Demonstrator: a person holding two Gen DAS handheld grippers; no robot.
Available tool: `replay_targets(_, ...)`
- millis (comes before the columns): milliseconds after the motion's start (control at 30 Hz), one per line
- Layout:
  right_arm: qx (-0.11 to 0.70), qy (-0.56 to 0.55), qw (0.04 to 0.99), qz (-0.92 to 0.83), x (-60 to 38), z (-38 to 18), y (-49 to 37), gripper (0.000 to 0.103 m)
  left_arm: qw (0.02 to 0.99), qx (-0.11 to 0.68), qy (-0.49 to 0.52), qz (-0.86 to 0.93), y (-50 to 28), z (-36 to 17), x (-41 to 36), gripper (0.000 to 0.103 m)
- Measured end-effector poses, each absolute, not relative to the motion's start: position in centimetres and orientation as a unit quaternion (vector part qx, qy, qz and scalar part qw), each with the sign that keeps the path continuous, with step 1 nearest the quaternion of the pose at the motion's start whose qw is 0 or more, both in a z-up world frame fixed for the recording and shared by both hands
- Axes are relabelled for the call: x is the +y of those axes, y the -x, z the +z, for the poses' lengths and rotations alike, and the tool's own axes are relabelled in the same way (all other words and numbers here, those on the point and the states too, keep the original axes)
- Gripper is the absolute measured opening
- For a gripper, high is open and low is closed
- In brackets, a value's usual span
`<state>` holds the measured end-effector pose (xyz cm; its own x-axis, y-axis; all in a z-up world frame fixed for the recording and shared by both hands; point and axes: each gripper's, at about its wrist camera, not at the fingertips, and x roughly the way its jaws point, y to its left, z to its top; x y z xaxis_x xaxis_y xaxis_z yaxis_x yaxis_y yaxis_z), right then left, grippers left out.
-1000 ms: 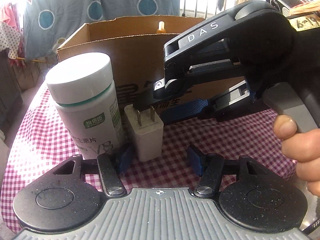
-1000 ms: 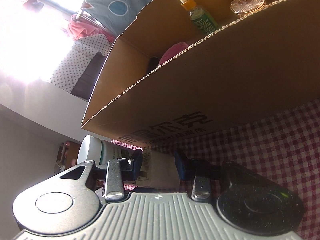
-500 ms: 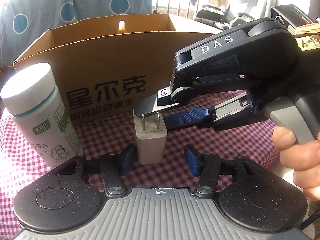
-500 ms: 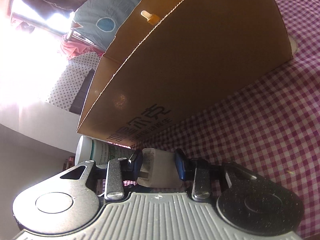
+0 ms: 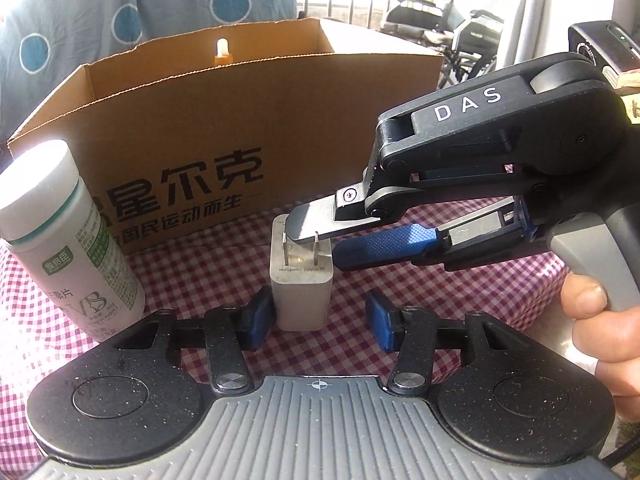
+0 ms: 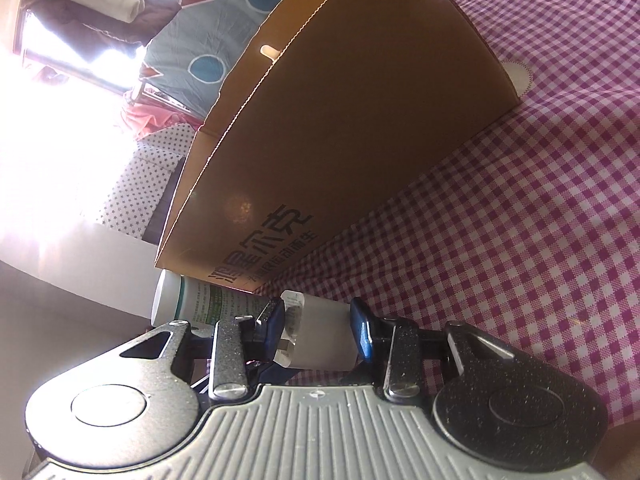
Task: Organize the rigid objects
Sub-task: 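Grasp the white charger plug with the right gripper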
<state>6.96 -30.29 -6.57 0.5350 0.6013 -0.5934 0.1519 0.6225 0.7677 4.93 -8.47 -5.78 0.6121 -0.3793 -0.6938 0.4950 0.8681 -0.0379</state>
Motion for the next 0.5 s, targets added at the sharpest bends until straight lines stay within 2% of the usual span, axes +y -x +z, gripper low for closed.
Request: replay_targets(500, 0.457, -0.415, 0.774, 0.142, -31.4, -6.5, -6.2, 0.039, 0.894, 0.369, -0.085, -0.238, -4.9, -5.8, -8.6, 0.049)
